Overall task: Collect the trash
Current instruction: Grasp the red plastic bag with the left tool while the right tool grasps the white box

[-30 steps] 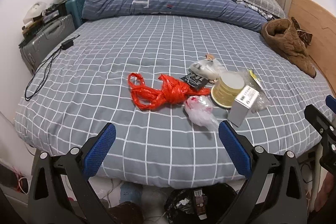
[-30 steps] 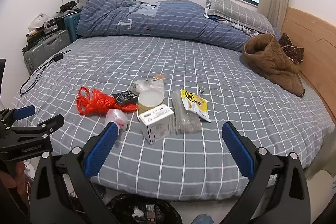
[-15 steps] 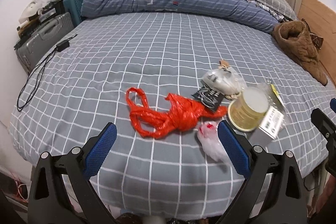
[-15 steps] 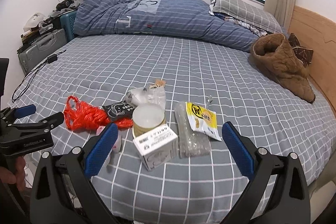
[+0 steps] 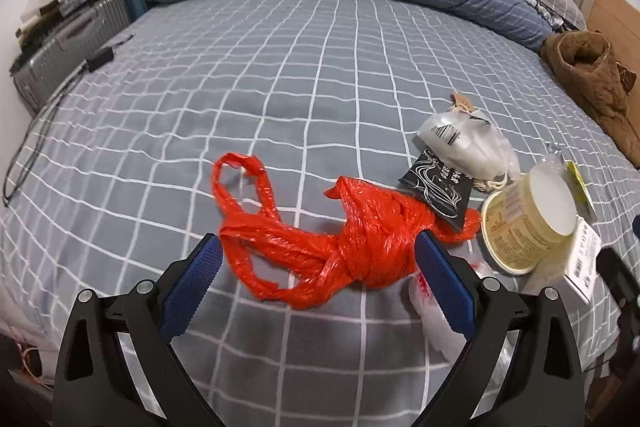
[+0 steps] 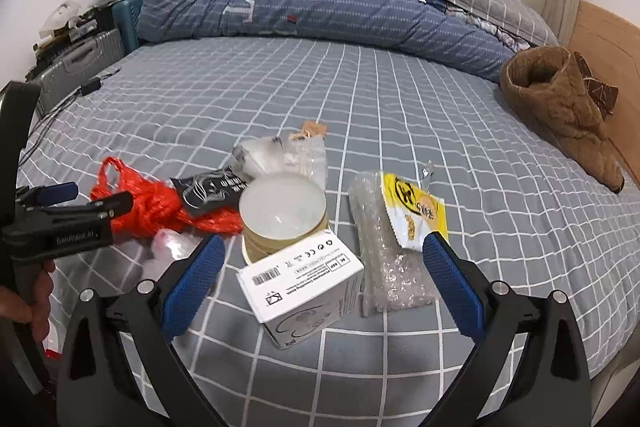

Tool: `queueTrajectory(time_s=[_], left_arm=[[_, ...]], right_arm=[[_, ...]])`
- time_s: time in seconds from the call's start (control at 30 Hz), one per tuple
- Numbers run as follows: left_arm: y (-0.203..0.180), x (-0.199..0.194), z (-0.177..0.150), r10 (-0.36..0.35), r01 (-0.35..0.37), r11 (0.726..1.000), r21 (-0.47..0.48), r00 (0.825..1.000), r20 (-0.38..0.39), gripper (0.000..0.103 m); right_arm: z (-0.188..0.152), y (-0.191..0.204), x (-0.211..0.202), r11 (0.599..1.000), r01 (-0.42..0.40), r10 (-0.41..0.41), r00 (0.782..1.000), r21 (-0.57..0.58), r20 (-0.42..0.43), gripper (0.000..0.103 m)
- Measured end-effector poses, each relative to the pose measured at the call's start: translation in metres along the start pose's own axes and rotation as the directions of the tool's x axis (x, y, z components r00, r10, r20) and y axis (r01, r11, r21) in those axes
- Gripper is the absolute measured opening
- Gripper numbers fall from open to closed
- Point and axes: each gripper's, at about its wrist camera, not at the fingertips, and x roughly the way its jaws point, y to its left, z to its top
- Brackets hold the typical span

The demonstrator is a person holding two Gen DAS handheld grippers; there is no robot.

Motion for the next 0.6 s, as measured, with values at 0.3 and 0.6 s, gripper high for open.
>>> queueTrajectory(time_s=[0.3, 0.6], left_arm=[[-0.008, 0.029, 0.002, -0.009, 0.009, 1.0, 0.001, 1.0, -0.003, 0.093], [-0.008, 0.04, 0.009, -0.044, 0.044, 0.999, -0.017, 0.999, -0.01, 0.086]], right_arm=[[-0.011, -0.011, 0.025, 0.999, -0.052, 0.052, 0.998, 0.015, -0.023, 0.095], [-0.016, -0.007, 0.029, 0.99, -0.144, 0.144, 0.989, 0.011, -0.014, 0.095]])
